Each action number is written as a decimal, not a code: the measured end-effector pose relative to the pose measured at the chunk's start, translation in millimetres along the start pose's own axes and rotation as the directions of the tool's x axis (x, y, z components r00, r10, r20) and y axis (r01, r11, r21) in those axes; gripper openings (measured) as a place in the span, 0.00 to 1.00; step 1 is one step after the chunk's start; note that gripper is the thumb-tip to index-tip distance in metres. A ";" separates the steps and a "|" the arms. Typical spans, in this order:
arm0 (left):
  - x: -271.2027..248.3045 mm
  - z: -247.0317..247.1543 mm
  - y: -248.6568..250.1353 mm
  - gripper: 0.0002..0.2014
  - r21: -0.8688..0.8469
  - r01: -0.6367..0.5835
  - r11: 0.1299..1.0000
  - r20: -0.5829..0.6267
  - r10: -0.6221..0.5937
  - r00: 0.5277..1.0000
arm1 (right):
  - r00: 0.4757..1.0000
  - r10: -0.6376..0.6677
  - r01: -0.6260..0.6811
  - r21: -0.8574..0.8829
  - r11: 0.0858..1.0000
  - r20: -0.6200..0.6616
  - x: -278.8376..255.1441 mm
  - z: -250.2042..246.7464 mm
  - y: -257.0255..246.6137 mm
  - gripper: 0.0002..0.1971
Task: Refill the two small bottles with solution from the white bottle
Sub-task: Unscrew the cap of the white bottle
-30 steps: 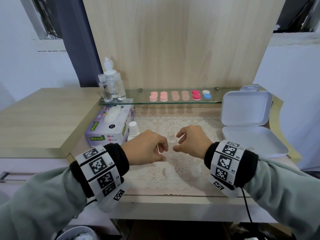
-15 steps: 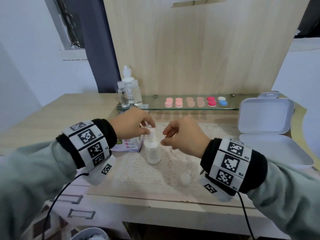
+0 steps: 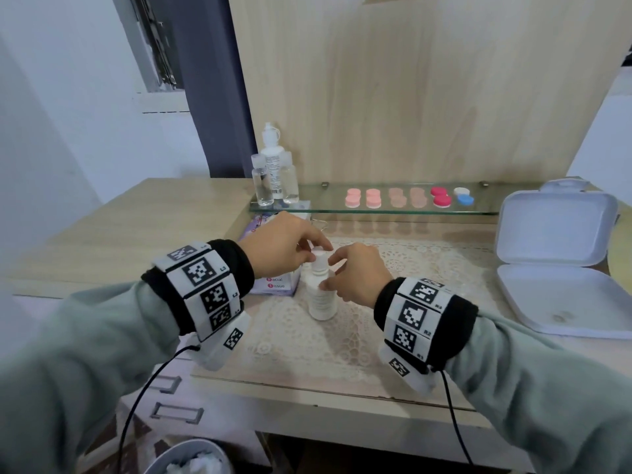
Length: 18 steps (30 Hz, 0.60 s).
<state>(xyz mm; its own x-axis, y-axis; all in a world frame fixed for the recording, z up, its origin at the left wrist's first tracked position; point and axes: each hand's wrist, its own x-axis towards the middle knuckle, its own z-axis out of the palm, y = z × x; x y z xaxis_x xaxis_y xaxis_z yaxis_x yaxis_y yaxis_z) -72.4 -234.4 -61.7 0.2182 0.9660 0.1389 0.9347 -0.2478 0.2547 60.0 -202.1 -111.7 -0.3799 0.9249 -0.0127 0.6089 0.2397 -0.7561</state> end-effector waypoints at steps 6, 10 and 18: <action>6.5 4.0 -3.4 0.16 0.060 0.095 0.994 -0.070 -0.090 0.993 | 1.000 -0.014 0.014 -0.024 1.000 -0.002 1.7 0.8 -1.0 0.16; 5.0 0.8 -4.7 0.15 -0.119 0.040 0.992 0.021 -0.038 0.999 | 1.000 -0.025 0.024 -0.053 0.998 -0.009 1.8 2.0 -1.1 0.15; 6.3 6.2 -10.3 0.14 0.064 0.108 0.992 -0.076 -0.103 0.992 | 0.999 -0.036 0.035 -0.087 0.996 -0.010 0.5 0.4 -1.6 0.15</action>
<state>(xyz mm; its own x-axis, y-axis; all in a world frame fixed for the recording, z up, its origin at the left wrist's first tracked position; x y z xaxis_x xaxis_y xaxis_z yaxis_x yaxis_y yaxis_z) -78.9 -225.3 -69.4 0.0993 0.9779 0.1842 0.9688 -0.1372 0.2064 58.5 -202.2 -110.7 -0.3949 0.9185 0.0210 0.6536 0.2970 -0.6961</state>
